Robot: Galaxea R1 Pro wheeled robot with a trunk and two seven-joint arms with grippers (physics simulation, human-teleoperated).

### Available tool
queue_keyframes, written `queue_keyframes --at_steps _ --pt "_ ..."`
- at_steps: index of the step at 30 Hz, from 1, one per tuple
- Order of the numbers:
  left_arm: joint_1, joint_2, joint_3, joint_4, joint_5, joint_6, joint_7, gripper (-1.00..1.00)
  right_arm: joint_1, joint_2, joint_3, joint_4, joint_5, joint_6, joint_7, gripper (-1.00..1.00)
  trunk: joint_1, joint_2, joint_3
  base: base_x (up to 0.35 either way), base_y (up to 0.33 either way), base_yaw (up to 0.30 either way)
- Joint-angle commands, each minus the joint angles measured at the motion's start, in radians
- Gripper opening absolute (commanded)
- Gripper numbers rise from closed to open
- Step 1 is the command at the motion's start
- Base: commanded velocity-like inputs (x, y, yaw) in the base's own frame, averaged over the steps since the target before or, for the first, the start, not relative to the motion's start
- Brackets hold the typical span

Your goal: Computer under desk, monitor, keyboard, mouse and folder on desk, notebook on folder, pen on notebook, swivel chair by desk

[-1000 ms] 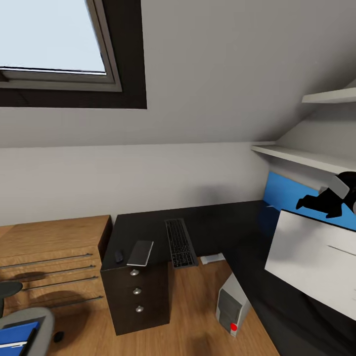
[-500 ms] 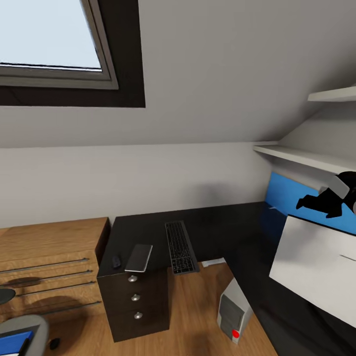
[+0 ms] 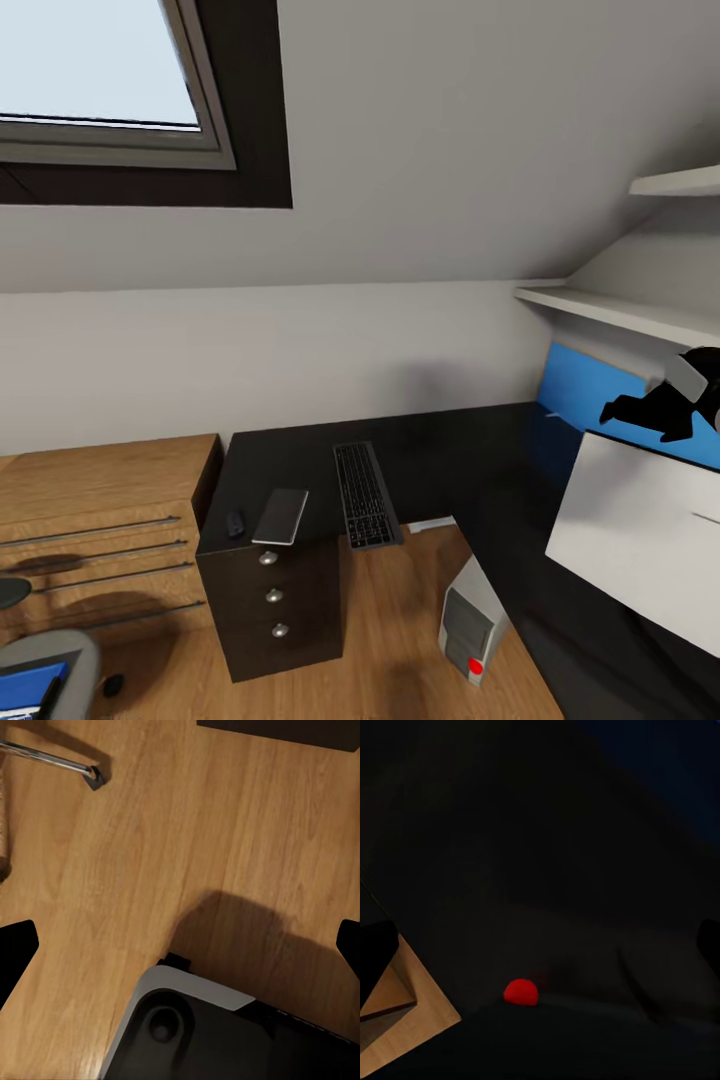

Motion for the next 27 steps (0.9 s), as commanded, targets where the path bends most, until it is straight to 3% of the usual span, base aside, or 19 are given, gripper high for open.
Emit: queue_keyframes --at_steps 1,27 --pt "0.000 0.001 -0.008 -0.001 0.008 -0.004 0.006 1.00 0.000 0.000 0.006 -0.001 -0.010 0.004 -0.005 1.00 0.000 -0.001 -0.002 0.000 0.000 0.000" --pt "0.000 0.001 -0.008 -0.001 0.007 -0.004 0.006 1.00 0.001 -0.001 0.007 0.017 -0.009 0.003 -0.006 1.00 0.000 -0.001 -0.041 0.000 0.000 0.000"
